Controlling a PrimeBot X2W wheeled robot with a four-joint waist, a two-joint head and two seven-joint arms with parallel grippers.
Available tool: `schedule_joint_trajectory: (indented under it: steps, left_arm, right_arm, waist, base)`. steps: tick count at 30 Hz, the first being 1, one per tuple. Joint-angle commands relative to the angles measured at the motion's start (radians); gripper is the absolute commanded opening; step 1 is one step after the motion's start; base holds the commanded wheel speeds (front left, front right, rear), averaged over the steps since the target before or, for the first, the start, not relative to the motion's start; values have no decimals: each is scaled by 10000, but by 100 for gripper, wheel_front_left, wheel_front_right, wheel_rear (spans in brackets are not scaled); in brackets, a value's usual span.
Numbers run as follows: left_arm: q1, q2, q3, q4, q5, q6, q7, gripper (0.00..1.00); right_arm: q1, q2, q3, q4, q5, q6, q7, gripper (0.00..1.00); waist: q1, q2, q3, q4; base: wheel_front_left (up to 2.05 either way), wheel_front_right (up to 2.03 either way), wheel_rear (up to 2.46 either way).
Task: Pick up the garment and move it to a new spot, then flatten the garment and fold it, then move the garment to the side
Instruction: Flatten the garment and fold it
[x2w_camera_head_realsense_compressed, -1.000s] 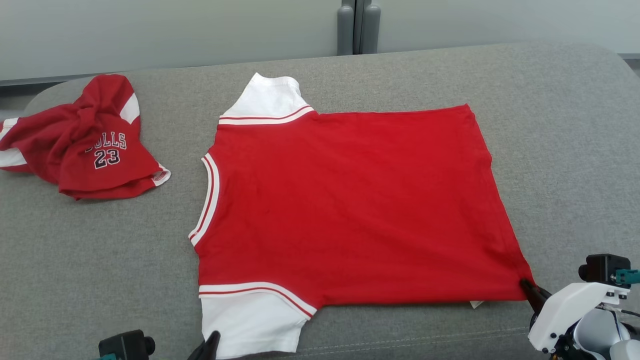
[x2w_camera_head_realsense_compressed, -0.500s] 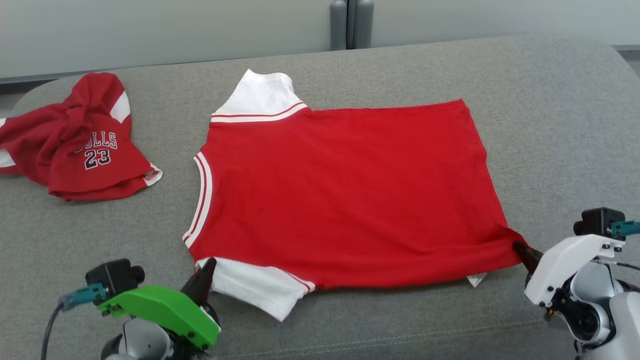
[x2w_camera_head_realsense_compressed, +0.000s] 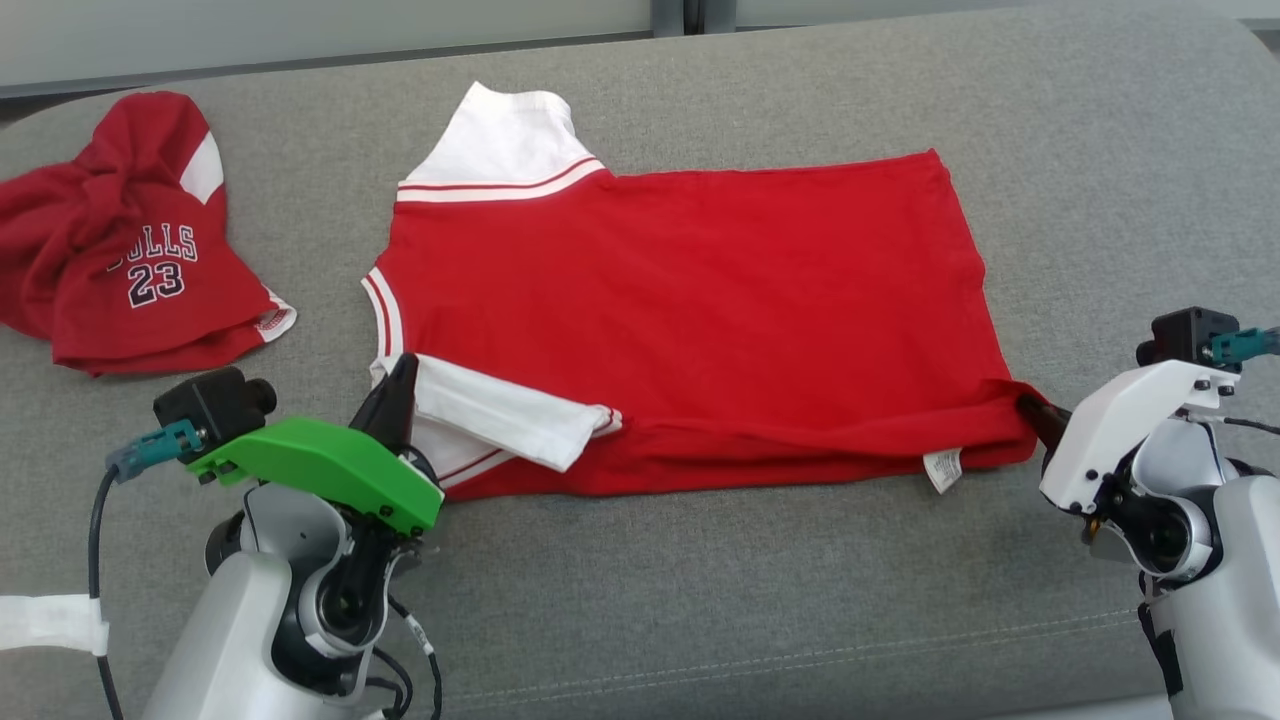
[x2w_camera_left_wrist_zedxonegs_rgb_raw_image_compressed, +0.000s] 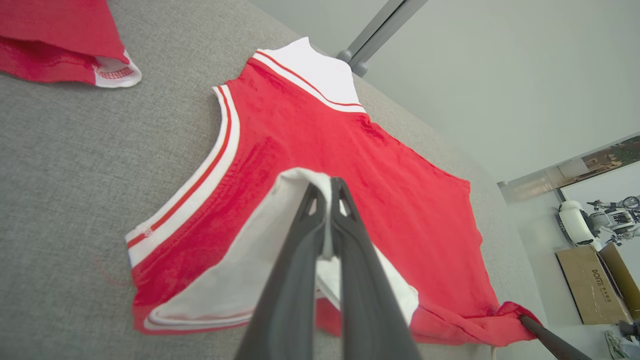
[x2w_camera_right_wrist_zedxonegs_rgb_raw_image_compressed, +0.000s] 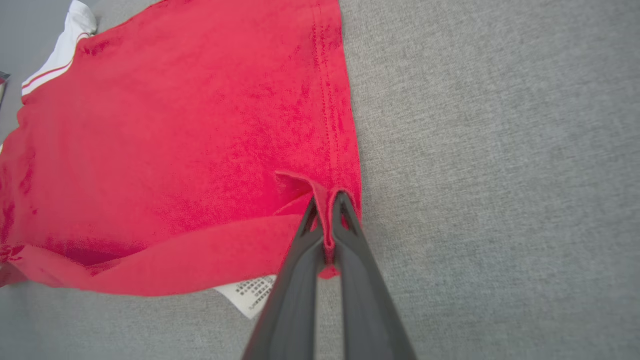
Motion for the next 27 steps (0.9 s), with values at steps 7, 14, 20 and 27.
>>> schedule_joint_trajectory:
  steps: [7,14,20,27]
  left_arm:
    - [-1245,-347,135,1233,290,-354,-703,0]
    - [-2077,-425,290,2203,360,-554,-1102,0]
    - [-2531,-382,403,2830,385,-683,-1319,0]
    - [-2922,-494,384,3520,401,-687,-1404,0]
  right_arm:
    - [-885,265,-278,447,-414,-1,-166,0]
    - [-1655,473,-360,1094,-753,-1,-384,0]
    - [-2303,578,-414,1821,-1026,-3,-638,0]
    - [-2854,667,-422,2608,-1206,-3,-1041,77]
  waist:
    - [0,-1,633,-116]
    - [0,-1,1053,-239]
    - [0,-1,1281,-297]
    - [0,-1,1375,-287]
  base:
    - [0,0,0]
    - [0,0,0]
    - [0,0,0]
    - [0,0,0]
